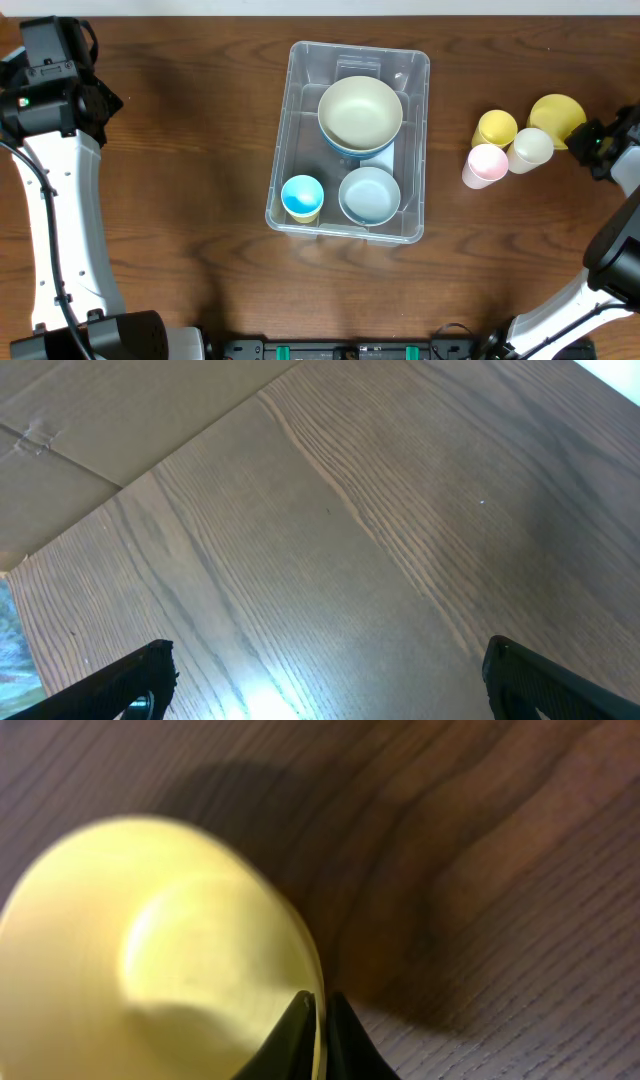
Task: Pack container
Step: 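Grasp the yellow bowl rim with the right gripper and lift, then lower the yellow bowl onto the grey bowl in the container, then open the right gripper and withdraw it to the pink cup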
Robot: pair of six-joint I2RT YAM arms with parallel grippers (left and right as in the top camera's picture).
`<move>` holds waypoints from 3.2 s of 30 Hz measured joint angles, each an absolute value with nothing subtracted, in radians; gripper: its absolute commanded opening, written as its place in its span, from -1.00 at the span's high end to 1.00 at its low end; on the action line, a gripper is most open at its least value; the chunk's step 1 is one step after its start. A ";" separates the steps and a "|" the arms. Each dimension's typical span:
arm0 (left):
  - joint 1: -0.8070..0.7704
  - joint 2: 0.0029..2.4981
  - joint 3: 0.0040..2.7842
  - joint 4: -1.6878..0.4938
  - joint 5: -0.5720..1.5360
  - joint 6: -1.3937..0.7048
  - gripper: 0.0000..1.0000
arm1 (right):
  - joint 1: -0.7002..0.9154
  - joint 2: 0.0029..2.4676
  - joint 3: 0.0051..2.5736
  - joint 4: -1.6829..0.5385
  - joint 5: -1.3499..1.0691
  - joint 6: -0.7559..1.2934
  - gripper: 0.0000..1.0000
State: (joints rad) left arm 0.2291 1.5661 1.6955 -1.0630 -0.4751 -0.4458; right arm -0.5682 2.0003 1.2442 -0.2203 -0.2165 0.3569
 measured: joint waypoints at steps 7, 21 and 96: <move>0.229 1.566 1.695 -1.063 -0.476 -0.446 -0.96 | -0.579 1.995 1.244 -0.241 -0.219 0.359 0.97; 0.229 1.566 1.695 -1.063 -0.475 -0.446 -0.96 | -0.607 1.602 1.244 -0.274 -0.222 0.355 0.98; 0.229 1.566 1.695 -1.063 -0.475 -0.446 -0.96 | -0.221 1.453 1.205 -0.923 -0.001 0.350 -0.08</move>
